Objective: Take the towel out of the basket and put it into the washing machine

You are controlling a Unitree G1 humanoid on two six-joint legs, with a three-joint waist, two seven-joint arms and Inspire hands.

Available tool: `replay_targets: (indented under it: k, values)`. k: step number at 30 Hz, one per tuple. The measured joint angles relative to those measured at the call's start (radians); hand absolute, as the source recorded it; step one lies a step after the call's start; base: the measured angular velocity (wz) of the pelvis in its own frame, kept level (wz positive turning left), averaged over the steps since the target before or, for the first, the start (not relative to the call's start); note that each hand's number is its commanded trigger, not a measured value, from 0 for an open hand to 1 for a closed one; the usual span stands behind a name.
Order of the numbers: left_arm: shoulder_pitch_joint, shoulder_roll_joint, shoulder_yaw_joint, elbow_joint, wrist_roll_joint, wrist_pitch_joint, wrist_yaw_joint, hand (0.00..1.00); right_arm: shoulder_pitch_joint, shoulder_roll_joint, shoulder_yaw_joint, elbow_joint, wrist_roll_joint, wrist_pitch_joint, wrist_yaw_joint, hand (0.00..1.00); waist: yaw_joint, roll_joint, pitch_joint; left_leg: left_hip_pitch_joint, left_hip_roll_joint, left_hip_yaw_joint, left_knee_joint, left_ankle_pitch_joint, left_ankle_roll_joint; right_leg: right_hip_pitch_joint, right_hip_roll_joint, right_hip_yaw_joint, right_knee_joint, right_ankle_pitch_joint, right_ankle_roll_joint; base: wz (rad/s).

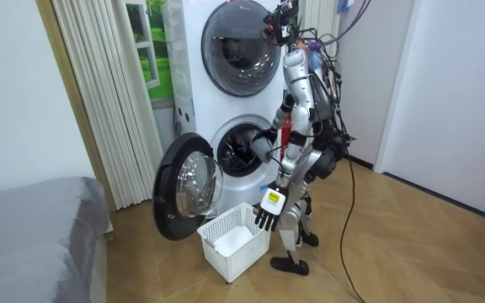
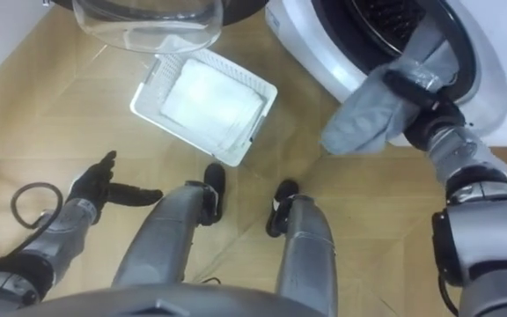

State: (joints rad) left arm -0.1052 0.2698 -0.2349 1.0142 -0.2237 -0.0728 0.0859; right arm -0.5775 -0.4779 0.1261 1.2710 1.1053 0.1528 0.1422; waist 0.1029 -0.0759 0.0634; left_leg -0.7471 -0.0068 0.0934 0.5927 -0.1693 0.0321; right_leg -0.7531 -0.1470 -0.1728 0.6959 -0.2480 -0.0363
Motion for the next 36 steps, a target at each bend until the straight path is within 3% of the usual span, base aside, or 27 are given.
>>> replay_targets:
  k: [3,4,5,7,8,9,13,16,20,24,28,36]
  values:
    - [0.018,0.003,0.045,0.008,0.003,0.001,0.022,0.0,-0.036,-0.001,-0.02,-0.053,0.073,0.07,-0.034,1.0,-0.022,-0.021,-0.0012,-0.002,-0.008,0.011,-0.001,0.005,0.007,-0.014,-0.01,0.011,0.016,-0.001,0.005,0.01]
    - [0.025,0.003,0.075,0.007,0.002,0.001,0.034,0.0,-0.048,-0.002,-0.033,-0.064,0.119,0.092,-0.044,0.62,-0.027,-0.028,-0.002,-0.006,-0.007,0.011,0.004,0.004,0.007,-0.015,-0.011,0.008,0.017,0.0,0.006,0.0]
    - [0.027,0.004,0.082,0.007,0.002,0.001,0.042,0.0,-0.054,-0.002,-0.034,-0.066,0.139,0.1,-0.05,0.55,-0.029,-0.029,-0.0022,-0.009,-0.006,0.01,0.008,0.004,0.008,-0.015,-0.01,0.006,0.018,0.001,0.007,0.06]
    - [0.033,0.005,0.088,0.006,0.004,0.001,0.061,0.0,-0.071,-0.001,-0.045,-0.066,0.194,0.117,-0.079,0.57,-0.031,-0.032,-0.0016,-0.015,-0.008,0.008,0.018,0.002,0.012,-0.016,-0.014,0.005,0.024,0.0,0.009,0.12]
    - [0.041,0.004,0.1,0.005,0.023,0.002,0.063,0.0,-0.081,-0.001,-0.076,-0.07,0.215,0.133,-0.1,0.47,-0.038,-0.032,-0.0017,-0.018,-0.01,0.009,0.025,0.0,0.016,-0.019,-0.022,0.005,0.038,-0.006,0.015,0.15]
    - [0.051,0.004,0.114,0.001,0.035,0.004,0.068,0.0,-0.099,-0.001,-0.091,-0.075,0.238,0.142,-0.124,0.0,-0.047,-0.032,-0.0018,-0.021,-0.014,0.009,0.032,-0.002,0.021,-0.022,-0.027,0.006,0.047,-0.01,0.02,0.15]
    - [0.057,-0.014,0.12,-0.017,0.064,0.01,0.137,0.0,-0.141,-0.001,-0.123,-0.074,0.344,0.156,-0.206,0.0,-0.066,-0.032,-0.0019,-0.043,-0.025,0.014,0.066,-0.01,0.041,-0.039,-0.045,0.008,0.075,-0.018,0.035,0.09]
    - [0.057,-0.034,0.119,-0.021,0.097,0.011,0.171,0.0,-0.152,-0.001,-0.193,-0.074,0.347,0.17,-0.265,0.0,-0.077,-0.032,-0.002,-0.052,-0.041,0.015,0.081,-0.017,0.053,-0.049,-0.064,0.013,0.098,-0.028,0.05,0.09]
    - [0.053,-0.046,0.119,-0.023,0.152,0.024,0.208,0.0,-0.166,-0.001,-0.261,-0.073,0.348,0.17,-0.34,0.0,-0.076,-0.027,-0.0033,-0.079,-0.043,0.01,0.105,-0.026,0.066,-0.061,-0.066,0.012,0.107,-0.031,0.061,0.03]
    - [0.053,-0.065,0.118,-0.022,0.176,0.053,0.228,0.0,-0.181,-0.001,-0.32,-0.07,0.367,0.168,-0.409,0.0,-0.073,-0.007,-0.0052,-0.095,-0.044,0.011,0.134,-0.038,0.084,-0.066,-0.071,0.013,0.114,-0.029,0.075,0.0]
    - [0.052,-0.073,0.118,-0.024,0.199,0.065,0.238,0.0,-0.191,-0.001,-0.387,-0.069,0.392,0.161,-0.479,0.0,-0.068,0.019,-0.0125,-0.094,-0.052,0.013,0.14,-0.04,0.09,-0.065,-0.08,0.017,0.124,-0.032,0.082,0.03]
    - [0.053,-0.082,0.118,-0.028,0.231,0.066,0.24,0.0,-0.205,-0.001,-0.388,-0.063,0.43,0.126,-0.556,0.0,-0.064,0.04,-0.0119,-0.067,-0.06,0.017,0.132,-0.038,0.09,-0.046,-0.089,0.017,0.136,-0.045,0.085,0.02]
